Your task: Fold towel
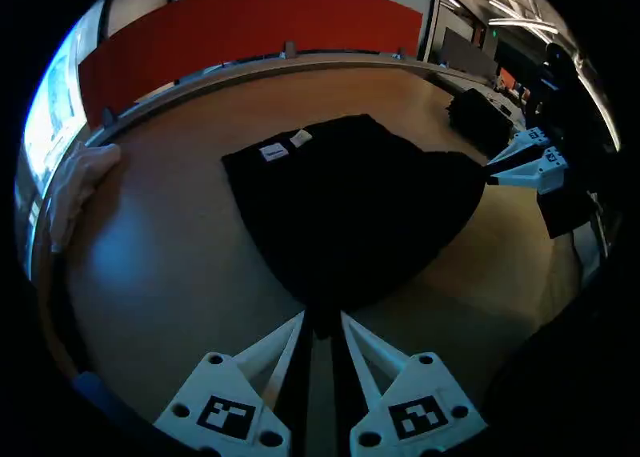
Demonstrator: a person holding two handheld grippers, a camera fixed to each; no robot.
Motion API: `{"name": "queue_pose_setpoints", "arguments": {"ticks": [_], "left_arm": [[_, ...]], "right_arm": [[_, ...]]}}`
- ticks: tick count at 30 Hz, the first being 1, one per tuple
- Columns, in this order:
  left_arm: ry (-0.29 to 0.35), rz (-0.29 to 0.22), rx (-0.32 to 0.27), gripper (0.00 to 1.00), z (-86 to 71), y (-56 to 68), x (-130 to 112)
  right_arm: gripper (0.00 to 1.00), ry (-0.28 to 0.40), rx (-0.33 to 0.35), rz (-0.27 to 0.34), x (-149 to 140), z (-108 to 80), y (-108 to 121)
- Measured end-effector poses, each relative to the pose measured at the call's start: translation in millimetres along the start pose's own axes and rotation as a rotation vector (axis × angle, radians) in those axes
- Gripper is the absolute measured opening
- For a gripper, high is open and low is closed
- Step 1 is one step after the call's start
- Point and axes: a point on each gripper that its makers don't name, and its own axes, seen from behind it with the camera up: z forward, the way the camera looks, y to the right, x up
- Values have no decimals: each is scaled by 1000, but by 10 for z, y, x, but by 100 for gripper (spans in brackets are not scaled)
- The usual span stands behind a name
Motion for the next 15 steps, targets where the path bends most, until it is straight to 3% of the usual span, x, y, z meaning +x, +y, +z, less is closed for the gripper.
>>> {"name": "queue_pose_setpoints", "arguments": {"ticks": [15], "left_arm": [[39,-41,8,15,-486,50,354]], "right_arm": [[14,37,5,-4,371,-447,-72]]}}
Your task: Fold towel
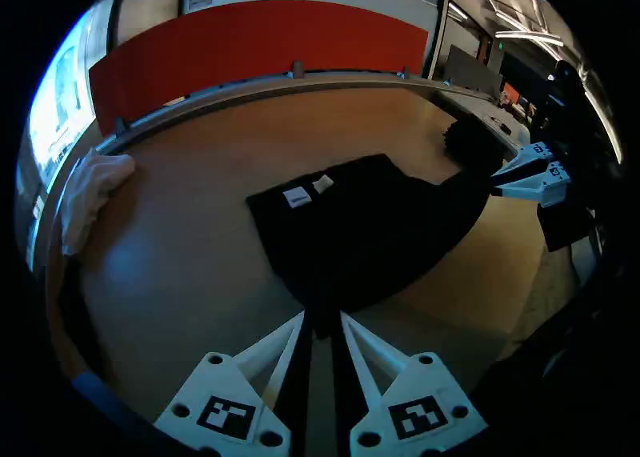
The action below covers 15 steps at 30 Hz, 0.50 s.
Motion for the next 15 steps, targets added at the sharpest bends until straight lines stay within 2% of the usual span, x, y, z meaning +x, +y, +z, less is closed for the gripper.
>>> {"name": "queue_pose_setpoints", "arguments": {"ticks": [6,15], "left_arm": [[10,-2,-3,15,-154,34,106],[13,-5,-15,15,-290,90,176]], "right_arm": [[14,12,-2,-3,135,-137,-1],[14,16,-4,-13,207,-292,-39]]}}
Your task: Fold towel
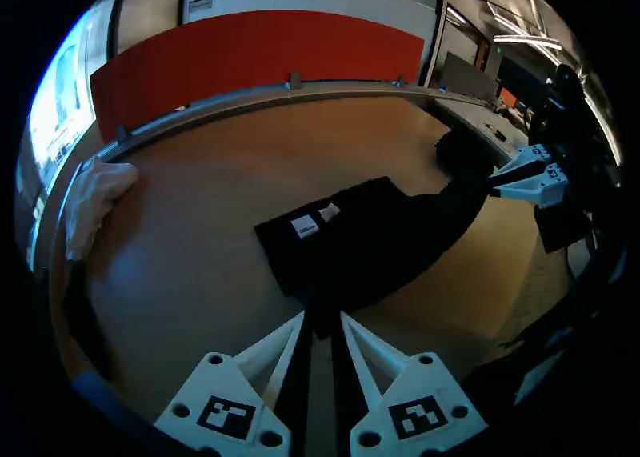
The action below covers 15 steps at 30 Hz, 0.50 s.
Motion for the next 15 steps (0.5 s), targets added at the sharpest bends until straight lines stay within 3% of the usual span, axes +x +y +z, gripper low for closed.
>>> {"name": "queue_pose_setpoints", "arguments": {"ticks": [15], "left_arm": [[3,-10,-15,15,-101,47,50]], "right_arm": [[14,0,0,12,6,-93,-33]]}}
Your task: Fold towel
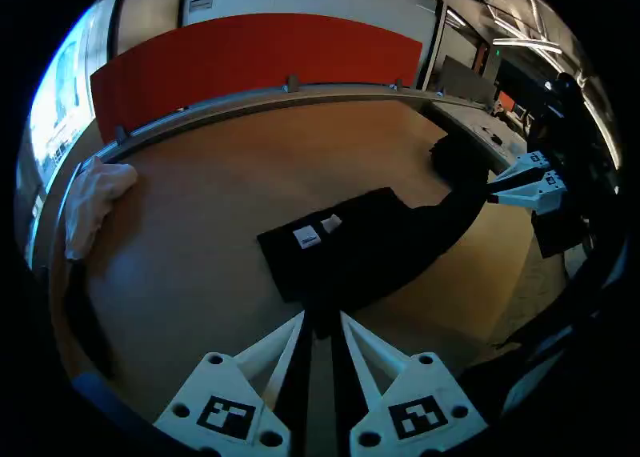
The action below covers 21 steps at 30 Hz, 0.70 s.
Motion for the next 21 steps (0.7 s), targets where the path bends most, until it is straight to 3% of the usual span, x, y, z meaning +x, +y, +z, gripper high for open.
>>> {"name": "queue_pose_setpoints", "arguments": {"ticks": [9,21], "left_arm": [[3,-7,5,15,52,-3,3],[5,-28,19,15,357,-99,50]], "right_arm": [[14,-12,-1,-5,-39,48,26],[14,-48,-16,8,-143,306,225]]}}
